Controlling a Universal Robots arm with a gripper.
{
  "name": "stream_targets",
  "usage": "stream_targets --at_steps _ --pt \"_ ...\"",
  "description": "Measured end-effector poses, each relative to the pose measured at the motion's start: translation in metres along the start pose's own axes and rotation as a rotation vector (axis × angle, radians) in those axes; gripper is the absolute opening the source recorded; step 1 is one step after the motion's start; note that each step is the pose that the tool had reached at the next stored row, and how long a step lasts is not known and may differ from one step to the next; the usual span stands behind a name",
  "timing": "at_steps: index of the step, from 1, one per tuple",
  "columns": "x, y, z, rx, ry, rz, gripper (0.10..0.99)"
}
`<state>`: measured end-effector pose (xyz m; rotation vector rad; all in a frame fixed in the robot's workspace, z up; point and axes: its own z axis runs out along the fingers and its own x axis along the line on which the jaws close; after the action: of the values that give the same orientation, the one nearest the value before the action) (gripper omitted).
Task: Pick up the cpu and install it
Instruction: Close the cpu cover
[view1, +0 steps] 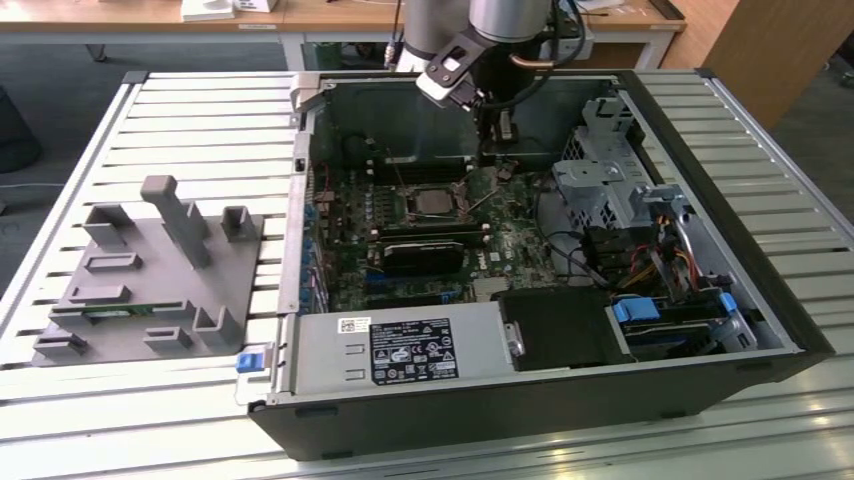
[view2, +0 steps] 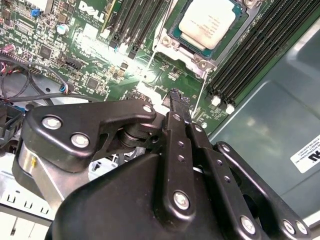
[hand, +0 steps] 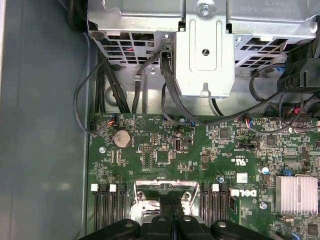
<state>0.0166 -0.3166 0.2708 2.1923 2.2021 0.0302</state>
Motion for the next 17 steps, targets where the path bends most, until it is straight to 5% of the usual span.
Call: stream_targets --at_steps 17 --pt "0.0000 0.0055 0.0025 0.000 -0.0005 0.000 0.106"
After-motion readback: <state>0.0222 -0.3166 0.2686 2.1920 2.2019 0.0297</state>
